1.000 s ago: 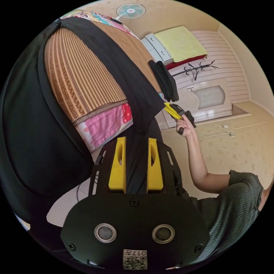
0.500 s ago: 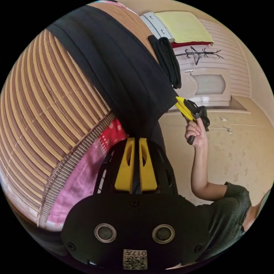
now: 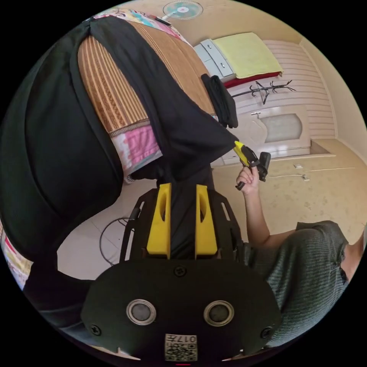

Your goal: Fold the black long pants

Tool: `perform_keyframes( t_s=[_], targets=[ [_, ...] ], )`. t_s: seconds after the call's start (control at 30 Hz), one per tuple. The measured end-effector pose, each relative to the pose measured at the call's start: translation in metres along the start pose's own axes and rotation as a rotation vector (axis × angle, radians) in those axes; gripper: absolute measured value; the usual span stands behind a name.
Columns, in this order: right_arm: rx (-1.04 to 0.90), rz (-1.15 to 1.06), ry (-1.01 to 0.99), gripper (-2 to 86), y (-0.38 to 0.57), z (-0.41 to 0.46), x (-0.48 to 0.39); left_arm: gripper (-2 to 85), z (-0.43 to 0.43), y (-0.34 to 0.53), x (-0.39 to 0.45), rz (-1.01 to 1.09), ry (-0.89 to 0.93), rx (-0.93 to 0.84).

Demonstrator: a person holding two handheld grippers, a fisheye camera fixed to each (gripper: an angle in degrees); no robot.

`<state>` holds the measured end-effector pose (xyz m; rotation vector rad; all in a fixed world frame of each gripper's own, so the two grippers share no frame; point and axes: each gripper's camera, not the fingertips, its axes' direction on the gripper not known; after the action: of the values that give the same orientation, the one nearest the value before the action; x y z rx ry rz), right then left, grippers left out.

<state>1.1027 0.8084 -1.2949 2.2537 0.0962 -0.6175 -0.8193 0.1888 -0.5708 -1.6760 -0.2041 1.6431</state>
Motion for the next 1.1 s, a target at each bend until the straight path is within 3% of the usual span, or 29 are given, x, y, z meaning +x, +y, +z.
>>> perform_keyframes(
  t_s=[0.13,0.23,0.37,0.43,0.53,0.67,0.77,0.97,1.03,1.1],
  targets=[
    [-0.074,-0.298,-0.196,3.2,0.003,0.01,-0.067,12.6,-0.035,-0.016,0.052,0.143,0.093,0.048],
    [-0.195,-0.466,-0.283,3.2,0.012,0.046,-0.11,19.2,-0.049,-0.031,0.057,0.113,0.196,0.083],
    [-0.36,-0.611,-0.298,3.3,0.029,0.114,-0.147,20.6,-0.059,-0.042,0.024,-0.047,0.11,0.128],
    [-0.425,-0.657,-0.263,3.4,0.039,0.14,-0.161,17.9,-0.058,-0.042,0.008,-0.066,0.16,0.117],
    [-0.517,-0.693,-0.268,3.7,0.052,0.178,-0.172,6.7,-0.055,-0.036,-0.007,-0.056,0.186,0.117],
    [-0.684,-0.757,-0.296,5.1,0.052,0.213,-0.169,4.1,-0.067,-0.009,-0.01,-0.018,0.135,0.181],
    [-0.675,-0.687,-0.375,6.9,0.003,0.222,-0.141,4.0,-0.075,0.006,-0.013,0.0,0.084,0.191],
    [-0.555,-0.427,0.032,15.8,-0.184,0.321,-0.075,4.0,-0.076,0.02,-0.023,0.062,0.09,0.153],
    [-0.63,-0.379,0.089,17.0,-0.238,0.381,-0.06,3.9,-0.073,0.023,-0.032,0.079,0.122,0.153],
    [-0.571,-0.243,0.116,17.3,-0.303,0.446,-0.036,3.9,-0.069,0.025,-0.044,0.071,0.153,0.14]
  ],
)
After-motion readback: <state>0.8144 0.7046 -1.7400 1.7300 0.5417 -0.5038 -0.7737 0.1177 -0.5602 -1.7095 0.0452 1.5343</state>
